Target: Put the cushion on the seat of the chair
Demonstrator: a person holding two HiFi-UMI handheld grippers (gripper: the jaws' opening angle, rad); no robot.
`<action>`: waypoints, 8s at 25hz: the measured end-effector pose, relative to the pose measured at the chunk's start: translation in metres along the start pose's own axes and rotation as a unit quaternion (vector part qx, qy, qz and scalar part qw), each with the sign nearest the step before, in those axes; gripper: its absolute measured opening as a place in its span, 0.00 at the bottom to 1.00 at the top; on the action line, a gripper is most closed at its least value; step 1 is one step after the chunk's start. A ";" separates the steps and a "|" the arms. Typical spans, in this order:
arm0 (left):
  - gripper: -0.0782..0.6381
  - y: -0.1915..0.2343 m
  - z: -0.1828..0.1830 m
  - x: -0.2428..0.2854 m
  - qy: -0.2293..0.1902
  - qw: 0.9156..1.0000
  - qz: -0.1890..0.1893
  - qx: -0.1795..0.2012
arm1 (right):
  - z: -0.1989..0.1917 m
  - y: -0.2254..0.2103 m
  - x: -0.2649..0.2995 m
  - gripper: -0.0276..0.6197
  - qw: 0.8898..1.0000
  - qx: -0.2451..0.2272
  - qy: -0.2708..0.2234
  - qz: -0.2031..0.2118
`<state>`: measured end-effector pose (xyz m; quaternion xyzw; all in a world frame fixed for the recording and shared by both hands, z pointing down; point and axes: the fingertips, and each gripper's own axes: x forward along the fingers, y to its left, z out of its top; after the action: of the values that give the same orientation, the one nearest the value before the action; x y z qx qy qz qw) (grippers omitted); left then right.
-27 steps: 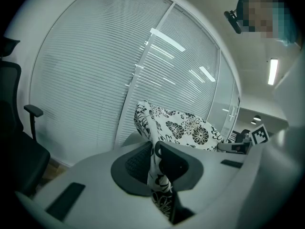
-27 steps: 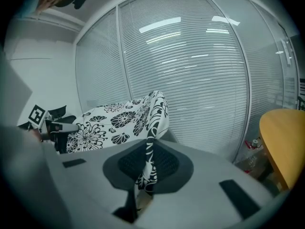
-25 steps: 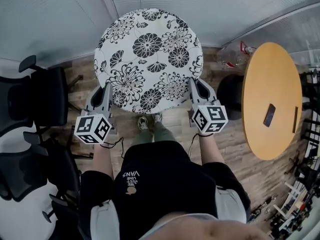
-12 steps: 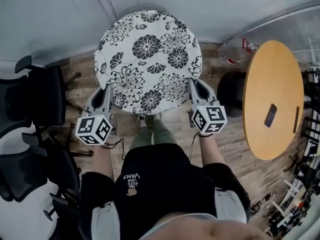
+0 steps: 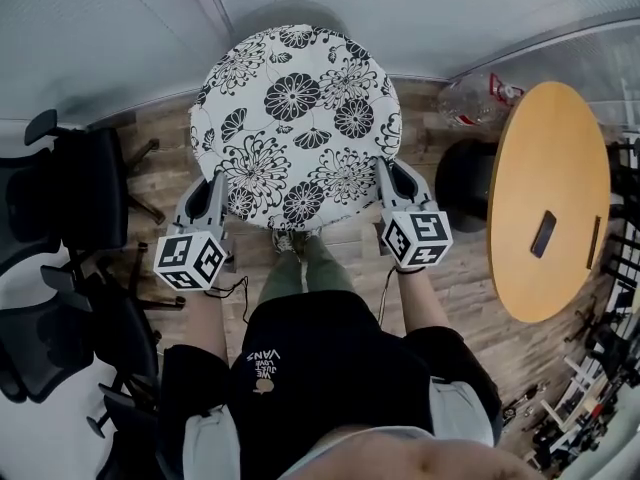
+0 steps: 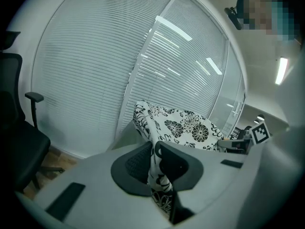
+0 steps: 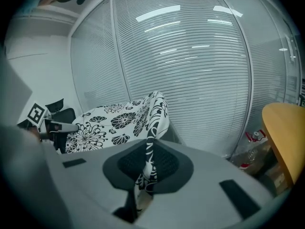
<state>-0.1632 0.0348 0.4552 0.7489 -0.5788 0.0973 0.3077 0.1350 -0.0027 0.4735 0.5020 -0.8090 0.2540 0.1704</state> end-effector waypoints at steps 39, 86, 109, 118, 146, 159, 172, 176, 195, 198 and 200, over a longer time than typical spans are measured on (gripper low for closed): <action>0.17 -0.005 0.011 -0.002 0.036 0.999 0.020 -0.002 | 0.003 -0.001 0.004 0.09 0.999 -0.003 0.044 -0.011; 0.17 -0.013 0.030 -0.004 0.060 0.998 0.015 -0.023 | 0.013 -0.001 0.007 0.09 0.994 -0.002 0.100 -0.045; 0.17 -0.002 -0.007 0.011 0.088 0.995 0.022 -0.053 | -0.021 -0.013 0.022 0.09 0.990 -0.002 0.129 -0.052; 0.17 0.006 -0.025 0.016 0.097 0.992 0.027 -0.071 | -0.034 -0.015 0.027 0.09 0.989 0.003 0.138 -0.060; 0.17 0.027 -0.079 0.037 0.121 0.988 0.043 -0.084 | -0.083 -0.024 0.046 0.09 0.983 0.000 0.166 -0.080; 0.17 0.044 -0.103 0.048 0.130 0.984 0.075 -0.093 | -0.109 -0.033 0.060 0.09 0.979 -0.007 0.185 -0.079; 0.17 0.058 -0.122 0.058 0.138 0.981 0.096 -0.092 | -0.126 -0.042 0.069 0.09 0.978 -0.022 0.194 -0.079; 0.17 0.063 -0.130 0.062 0.141 0.980 0.102 -0.095 | -0.132 -0.044 0.072 0.09 0.977 -0.017 0.198 -0.081; 0.26 0.090 -0.127 0.056 0.128 0.976 0.143 -0.101 | -0.135 -0.062 0.065 0.24 0.970 0.003 0.194 -0.147; 0.26 0.090 -0.118 0.053 0.121 0.978 0.141 -0.095 | -0.130 -0.067 0.059 0.24 0.970 0.008 0.185 -0.158; 0.26 0.088 -0.114 0.054 0.118 0.979 0.137 -0.090 | -0.128 -0.067 0.055 0.25 0.971 0.011 0.180 -0.159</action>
<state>-0.2045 0.0444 0.6031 0.6153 -0.6416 0.1741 0.4237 0.1739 0.0071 0.6235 0.5718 -0.6721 0.3187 0.3461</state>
